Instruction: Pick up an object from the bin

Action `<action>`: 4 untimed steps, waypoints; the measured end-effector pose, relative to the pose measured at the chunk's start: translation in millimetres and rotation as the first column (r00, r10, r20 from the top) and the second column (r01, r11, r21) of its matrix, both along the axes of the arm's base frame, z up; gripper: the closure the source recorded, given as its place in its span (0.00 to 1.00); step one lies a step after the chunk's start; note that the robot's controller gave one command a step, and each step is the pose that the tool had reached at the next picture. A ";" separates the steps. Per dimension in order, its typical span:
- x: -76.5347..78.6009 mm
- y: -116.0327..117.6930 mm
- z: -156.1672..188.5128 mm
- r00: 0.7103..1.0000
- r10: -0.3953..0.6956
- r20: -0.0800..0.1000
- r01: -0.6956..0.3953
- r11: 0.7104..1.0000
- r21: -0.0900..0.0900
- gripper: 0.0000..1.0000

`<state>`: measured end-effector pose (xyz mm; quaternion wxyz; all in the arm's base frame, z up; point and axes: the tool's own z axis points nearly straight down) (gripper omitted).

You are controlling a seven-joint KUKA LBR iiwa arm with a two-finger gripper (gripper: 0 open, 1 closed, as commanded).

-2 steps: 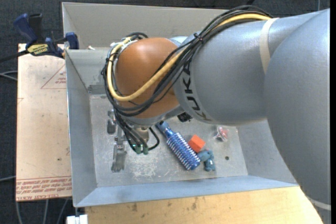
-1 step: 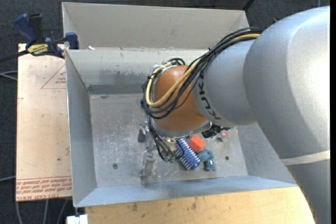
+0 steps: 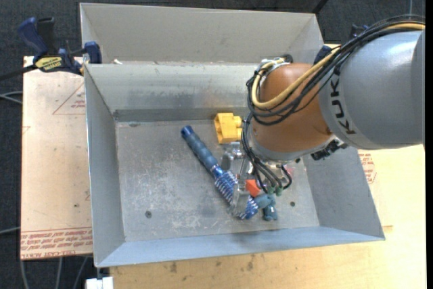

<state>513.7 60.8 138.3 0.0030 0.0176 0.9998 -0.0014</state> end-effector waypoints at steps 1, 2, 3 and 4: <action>28.4 -4.8 -66.9 0.991 -0.136 0.006 0.136 0.991 0.007 0.00; 26.9 -3.2 -66.1 0.991 -0.135 0.000 0.135 0.991 0.008 1.00; 91.7 21.4 -66.5 0.999 0.049 -0.001 -0.049 0.999 0.004 1.00; 123.6 113.8 -65.3 0.973 -0.231 0.001 0.231 0.973 0.000 1.00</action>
Offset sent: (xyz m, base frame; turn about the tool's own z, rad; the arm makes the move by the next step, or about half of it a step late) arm 0.0246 -0.0054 -0.0683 0.1358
